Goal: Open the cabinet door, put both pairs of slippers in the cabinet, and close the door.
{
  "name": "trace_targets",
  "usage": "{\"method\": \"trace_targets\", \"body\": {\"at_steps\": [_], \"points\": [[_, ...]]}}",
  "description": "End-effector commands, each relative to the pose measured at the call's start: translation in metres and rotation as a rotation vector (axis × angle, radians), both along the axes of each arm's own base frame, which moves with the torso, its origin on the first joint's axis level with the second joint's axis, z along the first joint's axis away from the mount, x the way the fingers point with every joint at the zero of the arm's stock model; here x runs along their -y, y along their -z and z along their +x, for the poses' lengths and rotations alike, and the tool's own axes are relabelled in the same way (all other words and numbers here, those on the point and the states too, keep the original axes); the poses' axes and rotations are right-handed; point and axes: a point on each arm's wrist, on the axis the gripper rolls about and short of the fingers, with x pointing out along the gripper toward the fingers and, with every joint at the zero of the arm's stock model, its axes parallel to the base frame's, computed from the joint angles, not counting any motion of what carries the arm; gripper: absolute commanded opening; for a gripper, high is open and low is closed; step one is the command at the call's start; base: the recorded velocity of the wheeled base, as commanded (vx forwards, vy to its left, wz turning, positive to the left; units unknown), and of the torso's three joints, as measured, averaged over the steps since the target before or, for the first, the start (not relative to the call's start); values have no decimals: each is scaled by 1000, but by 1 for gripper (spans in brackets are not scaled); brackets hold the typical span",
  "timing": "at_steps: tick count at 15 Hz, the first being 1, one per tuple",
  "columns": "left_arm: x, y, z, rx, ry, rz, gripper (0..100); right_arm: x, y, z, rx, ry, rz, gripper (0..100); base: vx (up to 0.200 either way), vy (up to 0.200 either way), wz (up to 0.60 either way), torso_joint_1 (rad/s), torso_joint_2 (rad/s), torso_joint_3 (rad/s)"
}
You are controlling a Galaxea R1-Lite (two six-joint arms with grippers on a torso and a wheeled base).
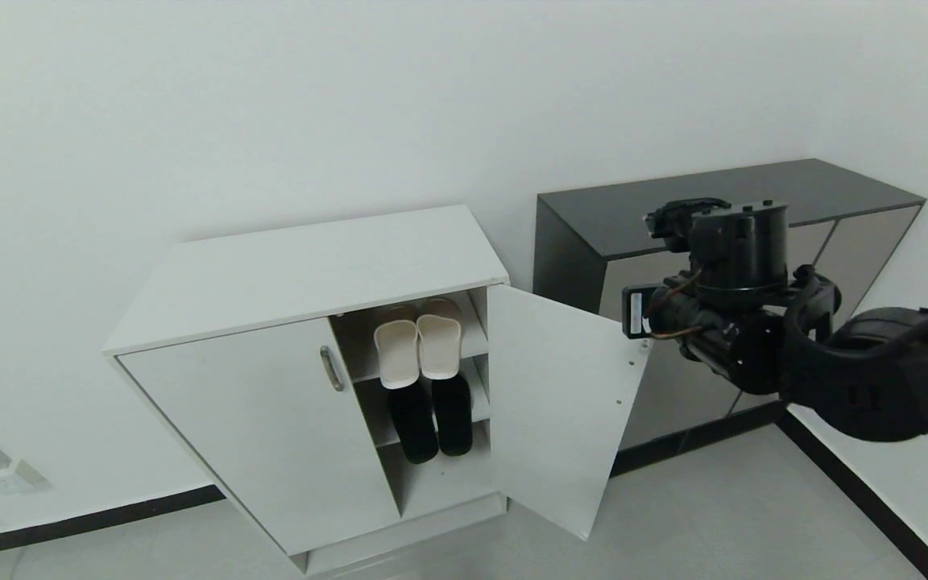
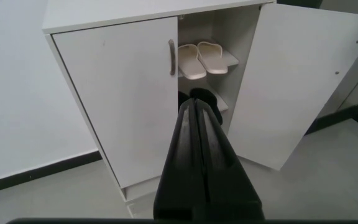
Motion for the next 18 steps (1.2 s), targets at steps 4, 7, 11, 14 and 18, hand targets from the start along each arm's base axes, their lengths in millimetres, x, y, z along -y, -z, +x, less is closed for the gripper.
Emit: {"method": "trace_targets", "body": {"at_steps": [4, 7, 11, 14, 18], "points": [[0, 0, 0, -1, 0, 0, 0, 3, 17, 61, -25, 6, 31, 0, 0, 0, 0, 0, 0, 0], [0, 0, 0, -1, 0, 0, 0, 4, 29, 76, -52, -15, 63, 0, 0, 0, 0, 0, 0, 0], [0, 0, 0, -1, 0, 0, 0, 8, 46, 92, -85, -27, 87, 0, 0, 0, 0, 0, 0, 0], [0, 0, 0, -1, 0, 0, 0, 9, 55, 99, -101, -23, 82, 0, 0, 0, 0, 0, 0, 0], [0, 0, 0, -1, 0, 0, 0, 7, 67, 107, -118, -20, 76, 0, 0, 0, 0, 0, 0, 0]]}}
